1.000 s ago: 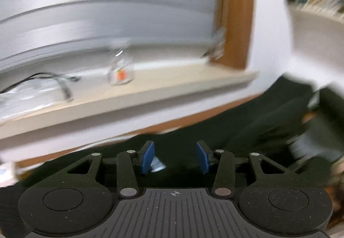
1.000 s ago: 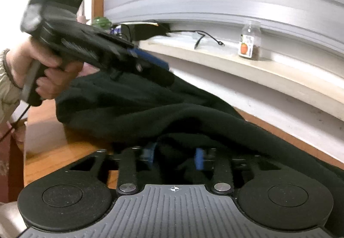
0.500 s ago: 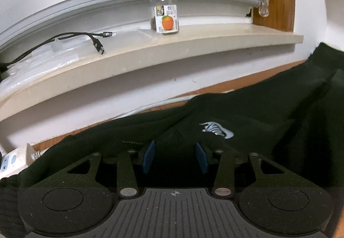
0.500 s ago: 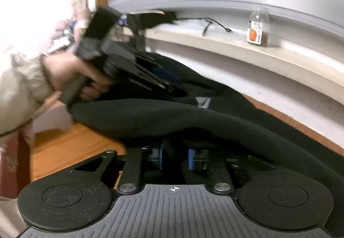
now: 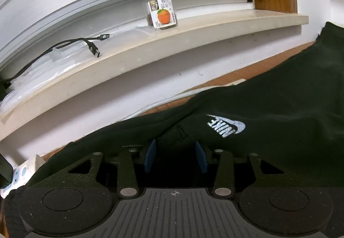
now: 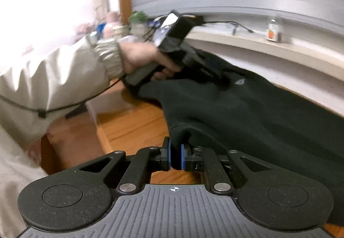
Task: Fold clothes
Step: 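Fold the trousers over with the left tool toward the right tool, then release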
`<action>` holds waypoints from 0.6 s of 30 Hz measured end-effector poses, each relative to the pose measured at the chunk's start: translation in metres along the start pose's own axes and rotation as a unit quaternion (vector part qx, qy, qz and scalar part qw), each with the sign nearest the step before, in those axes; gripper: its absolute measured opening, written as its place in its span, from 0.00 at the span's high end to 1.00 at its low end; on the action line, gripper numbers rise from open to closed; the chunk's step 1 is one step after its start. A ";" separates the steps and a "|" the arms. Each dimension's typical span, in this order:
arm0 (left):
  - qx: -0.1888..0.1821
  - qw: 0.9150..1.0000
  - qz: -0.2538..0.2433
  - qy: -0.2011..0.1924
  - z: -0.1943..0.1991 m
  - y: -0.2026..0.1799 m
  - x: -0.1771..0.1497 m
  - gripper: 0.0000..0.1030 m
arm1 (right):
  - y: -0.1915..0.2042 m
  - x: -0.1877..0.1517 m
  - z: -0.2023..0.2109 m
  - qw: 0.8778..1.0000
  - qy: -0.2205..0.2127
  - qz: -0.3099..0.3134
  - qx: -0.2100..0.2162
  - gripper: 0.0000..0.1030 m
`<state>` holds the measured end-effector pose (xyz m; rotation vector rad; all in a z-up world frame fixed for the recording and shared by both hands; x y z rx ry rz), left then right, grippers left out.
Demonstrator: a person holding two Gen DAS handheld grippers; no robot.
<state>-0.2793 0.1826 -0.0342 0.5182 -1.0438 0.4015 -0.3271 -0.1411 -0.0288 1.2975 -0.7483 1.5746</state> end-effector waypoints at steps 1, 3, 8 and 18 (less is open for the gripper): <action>-0.001 1.000 0.002 0.000 0.000 0.000 0.000 0.56 | 0.000 0.003 0.000 1.000 -0.005 -0.005 -0.003 0.89; -0.001 1.000 0.000 0.000 -0.001 -0.001 0.001 0.56 | -0.001 0.005 -0.003 1.000 -0.009 -0.015 -0.011 0.84; 0.003 1.000 -0.009 -0.001 0.000 -0.005 0.000 0.56 | -0.012 0.006 -0.019 0.997 -0.025 -0.054 -0.045 0.73; 0.012 1.000 -0.015 0.000 -0.002 -0.004 -0.001 0.52 | 0.039 -0.017 0.006 1.000 0.014 -0.008 -0.008 0.89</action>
Point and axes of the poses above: each gripper's, at about its wrist camera, not at the fingertips, and z roughly against the way its jaws point, y to its left, x to its top, the point moved 9 cm from there along -z, roughly the way its jaws point, and after that the axes turned 14 degrees about -y, right-handed, at the moved point
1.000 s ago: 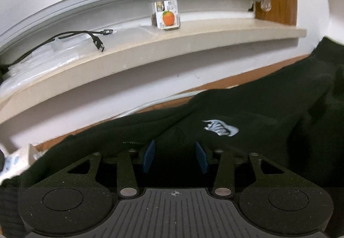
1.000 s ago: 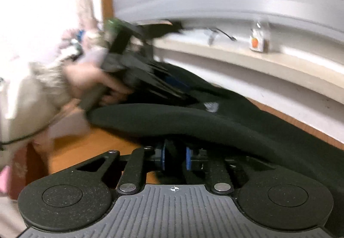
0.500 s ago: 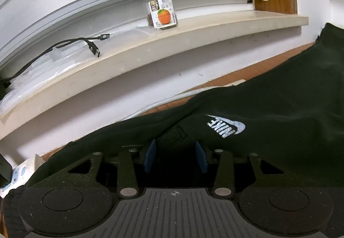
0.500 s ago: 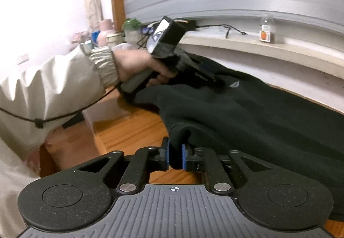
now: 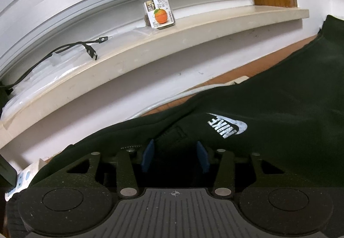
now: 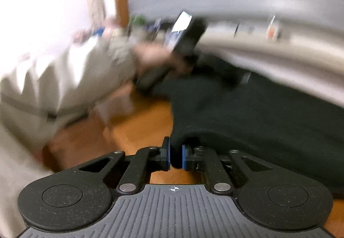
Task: Fold clothes
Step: 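Fold the trousers over with the left tool toward the right tool, then release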
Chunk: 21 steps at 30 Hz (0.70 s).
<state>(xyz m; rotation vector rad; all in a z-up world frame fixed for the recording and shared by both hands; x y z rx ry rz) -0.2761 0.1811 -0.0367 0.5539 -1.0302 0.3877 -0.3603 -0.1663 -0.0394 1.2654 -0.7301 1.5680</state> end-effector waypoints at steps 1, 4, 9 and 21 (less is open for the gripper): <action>-0.001 1.000 0.001 0.000 0.000 0.000 0.000 0.52 | 0.001 -0.009 -0.001 1.000 0.009 0.000 0.001 0.90; -0.011 1.000 0.022 0.000 0.006 0.004 0.002 0.52 | -0.004 -0.013 -0.002 1.000 0.004 -0.007 -0.003 0.89; 0.019 0.998 0.061 -0.011 0.066 0.033 0.004 0.28 | -0.002 -0.011 0.003 1.000 -0.010 -0.006 -0.011 0.79; 0.080 0.971 0.223 -0.044 0.208 0.105 -0.082 0.26 | -0.016 -0.005 -0.010 0.997 -0.056 -0.031 -0.045 0.51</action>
Point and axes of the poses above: each gripper's, at about its wrist camera, not at the fingertips, and z roughly against the way its jaws point, y to its left, x to its top, the point moved 9 cm from there along -z, roughly the way its jaws point, and after that the axes turned 14 degrees about -y, right-handed, at the moved point
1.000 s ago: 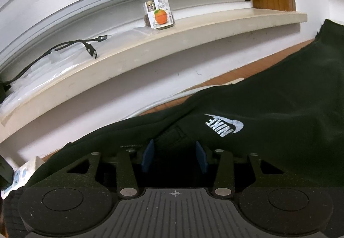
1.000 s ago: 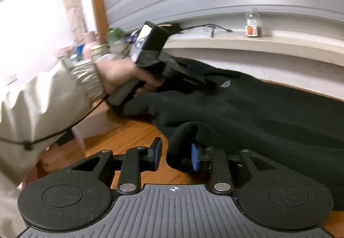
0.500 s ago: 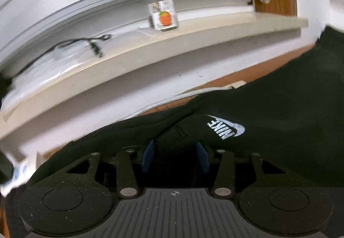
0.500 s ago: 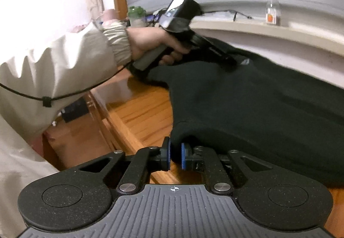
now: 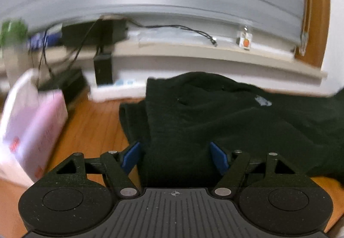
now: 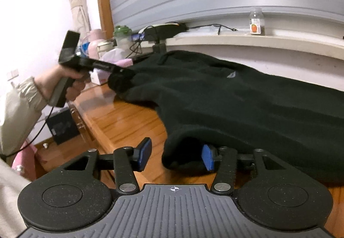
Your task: Fold clothes
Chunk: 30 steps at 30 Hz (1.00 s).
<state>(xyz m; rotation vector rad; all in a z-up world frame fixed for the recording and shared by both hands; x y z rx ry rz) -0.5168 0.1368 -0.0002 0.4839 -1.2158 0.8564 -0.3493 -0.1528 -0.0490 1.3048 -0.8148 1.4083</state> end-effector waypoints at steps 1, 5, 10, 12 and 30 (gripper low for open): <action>0.000 1.000 -0.002 -0.004 -0.004 0.001 0.001 0.25 | -0.001 0.000 -0.001 1.000 -0.001 0.001 -0.001 0.52; -0.006 1.000 -0.002 -0.007 -0.017 0.001 -0.001 0.42 | -0.003 -0.002 -0.005 1.000 0.002 0.005 -0.009 0.76; 0.031 0.999 0.007 -0.039 -0.005 0.012 0.007 0.80 | 0.002 0.006 0.008 1.000 -0.022 -0.010 0.014 0.88; 0.035 0.998 0.012 -0.044 0.003 0.017 0.010 0.80 | 0.007 0.007 0.014 0.999 -0.017 -0.008 0.029 0.88; 0.000 1.000 0.010 -0.022 -0.066 0.055 0.052 0.31 | -0.035 0.010 0.055 1.000 -0.002 0.003 -0.021 0.69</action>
Point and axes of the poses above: each gripper's, at about its wrist camera, not at the fingertips, and z roughly against the way its jaws point, y to its left, x to its top, the point moved 9 cm from there along -z, roughly the way its jaws point, and after that the axes turned 14 degrees about -y, right-handed, at the moved point
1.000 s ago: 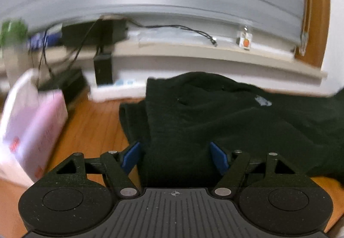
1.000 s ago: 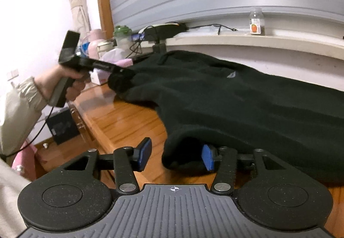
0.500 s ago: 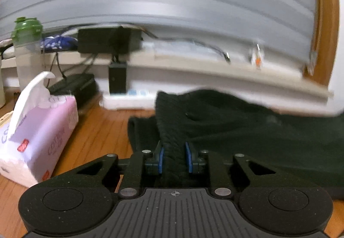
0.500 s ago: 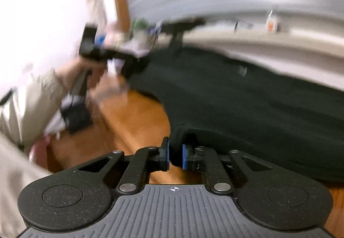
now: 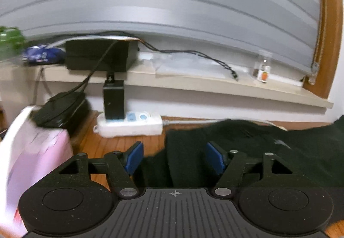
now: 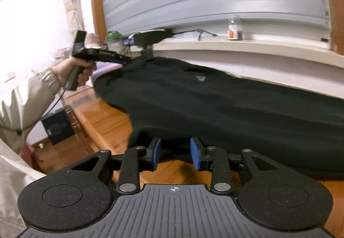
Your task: Fold clothes
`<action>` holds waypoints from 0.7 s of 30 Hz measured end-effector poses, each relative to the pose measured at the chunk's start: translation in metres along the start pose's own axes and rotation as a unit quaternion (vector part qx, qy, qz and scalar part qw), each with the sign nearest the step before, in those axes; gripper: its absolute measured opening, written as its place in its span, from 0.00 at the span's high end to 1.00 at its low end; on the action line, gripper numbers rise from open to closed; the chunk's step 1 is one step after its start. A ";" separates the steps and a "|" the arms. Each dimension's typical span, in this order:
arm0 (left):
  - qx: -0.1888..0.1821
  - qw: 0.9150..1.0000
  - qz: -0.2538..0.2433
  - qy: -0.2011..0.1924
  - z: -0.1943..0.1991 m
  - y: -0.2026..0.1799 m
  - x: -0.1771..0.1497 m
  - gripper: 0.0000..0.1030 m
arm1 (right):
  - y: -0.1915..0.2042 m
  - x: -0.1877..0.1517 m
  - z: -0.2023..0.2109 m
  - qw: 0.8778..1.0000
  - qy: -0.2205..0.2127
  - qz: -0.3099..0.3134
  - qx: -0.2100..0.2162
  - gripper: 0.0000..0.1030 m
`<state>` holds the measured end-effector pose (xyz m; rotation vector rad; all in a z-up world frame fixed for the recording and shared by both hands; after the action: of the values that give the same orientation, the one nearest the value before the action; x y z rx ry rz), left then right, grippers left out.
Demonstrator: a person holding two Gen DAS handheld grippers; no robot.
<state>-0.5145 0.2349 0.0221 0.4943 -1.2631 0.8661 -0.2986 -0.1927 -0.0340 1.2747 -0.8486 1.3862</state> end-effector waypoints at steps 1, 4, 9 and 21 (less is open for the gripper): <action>-0.002 1.000 0.001 0.012 -0.011 0.003 -0.002 0.30 | -0.002 0.002 0.000 1.000 -0.001 0.004 -0.003 0.68; -0.017 0.999 0.008 0.039 -0.038 0.009 -0.009 0.30 | -0.006 0.007 0.001 1.000 -0.008 0.017 -0.015 0.61; -0.053 0.997 0.045 0.031 -0.038 0.008 -0.014 0.76 | -0.013 0.011 0.002 0.999 -0.017 0.023 -0.017 0.61; -0.016 0.998 0.018 -0.050 0.033 -0.008 0.048 0.96 | -0.042 0.012 0.000 0.998 -0.040 0.003 -0.038 0.61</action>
<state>-0.5253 0.2189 0.0774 0.4965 -1.3785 0.8586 -0.2575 -0.1805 -0.0281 1.2760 -0.9518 1.3030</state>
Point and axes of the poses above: each gripper's, at about its wrist camera, not at the fingertips, and z roughly against the way its jaws point, y to its left, x to its top, the point moved 9 cm from there along -z, roughly the way its jaws point, and after that the axes turned 14 degrees about -y, right-handed, at the moved point
